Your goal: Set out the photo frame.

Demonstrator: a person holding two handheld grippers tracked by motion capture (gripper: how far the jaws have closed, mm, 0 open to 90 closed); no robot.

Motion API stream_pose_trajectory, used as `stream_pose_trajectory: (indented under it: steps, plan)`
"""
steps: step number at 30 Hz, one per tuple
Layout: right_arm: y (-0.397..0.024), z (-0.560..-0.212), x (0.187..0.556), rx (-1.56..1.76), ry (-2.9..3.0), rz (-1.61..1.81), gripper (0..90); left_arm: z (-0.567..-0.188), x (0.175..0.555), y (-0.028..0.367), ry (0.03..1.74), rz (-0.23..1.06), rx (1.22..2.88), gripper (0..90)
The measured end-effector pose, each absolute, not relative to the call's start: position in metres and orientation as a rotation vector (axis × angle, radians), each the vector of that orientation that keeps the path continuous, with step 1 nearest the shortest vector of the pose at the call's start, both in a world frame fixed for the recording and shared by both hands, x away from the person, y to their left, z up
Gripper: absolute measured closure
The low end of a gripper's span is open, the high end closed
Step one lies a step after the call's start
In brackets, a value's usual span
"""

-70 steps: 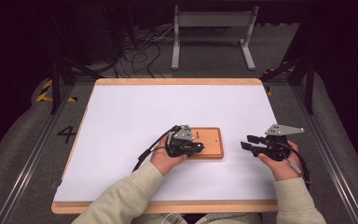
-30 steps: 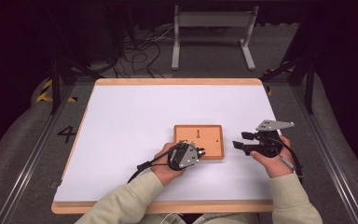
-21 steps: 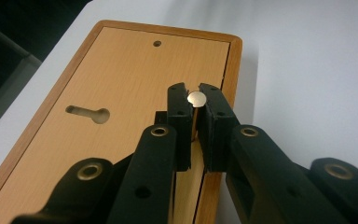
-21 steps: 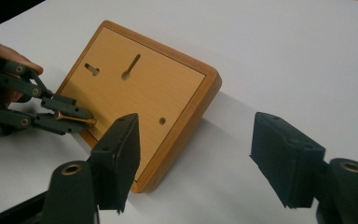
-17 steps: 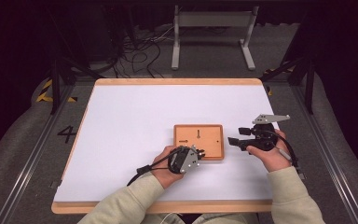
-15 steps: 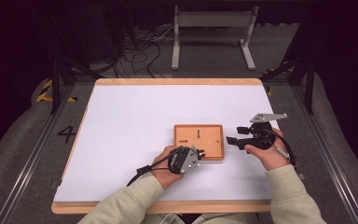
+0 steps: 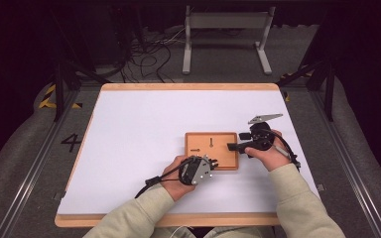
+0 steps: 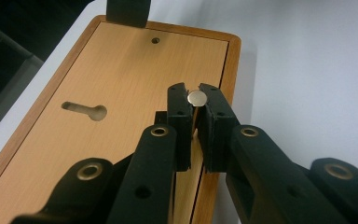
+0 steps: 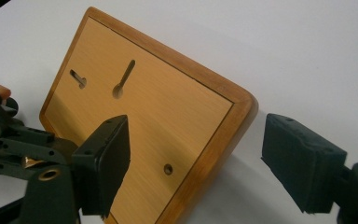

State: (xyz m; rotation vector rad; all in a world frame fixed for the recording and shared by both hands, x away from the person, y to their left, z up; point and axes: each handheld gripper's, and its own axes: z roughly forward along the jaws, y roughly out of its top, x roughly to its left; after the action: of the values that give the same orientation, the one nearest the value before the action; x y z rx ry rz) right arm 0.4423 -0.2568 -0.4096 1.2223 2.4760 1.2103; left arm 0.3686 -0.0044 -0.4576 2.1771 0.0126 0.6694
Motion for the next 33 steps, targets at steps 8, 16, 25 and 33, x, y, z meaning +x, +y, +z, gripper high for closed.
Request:
stream_pose_trajectory:
  steps: [8,16,25,33]
  plan:
    - [-0.245,-0.423,0.455,1.262,2.523,1.166,22.9,-0.458,0.368,-0.004,0.015,0.667,2.177,83.8]
    - [-0.241,-0.430,0.462,1.319,2.568,1.235,22.4,-0.458,0.369,-0.004,0.017,0.665,2.176,83.7]
    - [-0.246,-0.430,0.462,1.314,2.596,1.249,27.4,-0.455,0.372,-0.002,0.050,0.601,2.182,82.1]
    - [-0.252,-0.425,0.456,1.257,2.589,1.278,34.2,-0.454,0.370,-0.002,0.046,0.571,2.188,79.8]
